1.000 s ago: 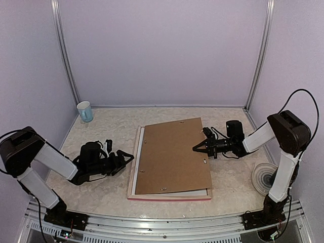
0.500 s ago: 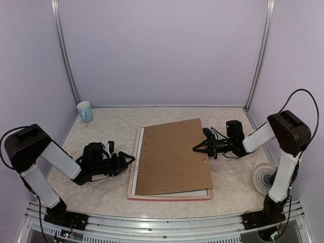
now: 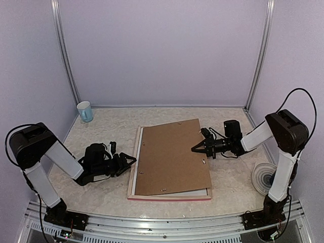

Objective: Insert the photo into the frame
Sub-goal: Place the backboard on the frame body.

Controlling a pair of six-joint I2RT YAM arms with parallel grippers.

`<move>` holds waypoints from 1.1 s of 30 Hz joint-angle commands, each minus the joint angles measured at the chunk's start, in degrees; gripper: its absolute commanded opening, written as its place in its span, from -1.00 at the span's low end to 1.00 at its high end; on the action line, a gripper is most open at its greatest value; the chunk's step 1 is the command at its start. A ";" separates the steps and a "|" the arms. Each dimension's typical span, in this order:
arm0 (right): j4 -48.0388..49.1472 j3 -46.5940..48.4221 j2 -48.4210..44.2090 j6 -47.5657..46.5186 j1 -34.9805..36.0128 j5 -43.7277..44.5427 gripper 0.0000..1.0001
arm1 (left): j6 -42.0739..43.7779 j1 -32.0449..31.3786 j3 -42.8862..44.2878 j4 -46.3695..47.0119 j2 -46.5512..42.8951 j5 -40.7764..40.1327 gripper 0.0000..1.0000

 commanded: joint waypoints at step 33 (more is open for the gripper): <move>-8.13 4.91 1.00 -5.42 4.47 3.30 -0.90 | -2.18 -0.90 0.34 6.94 4.62 3.20 0.20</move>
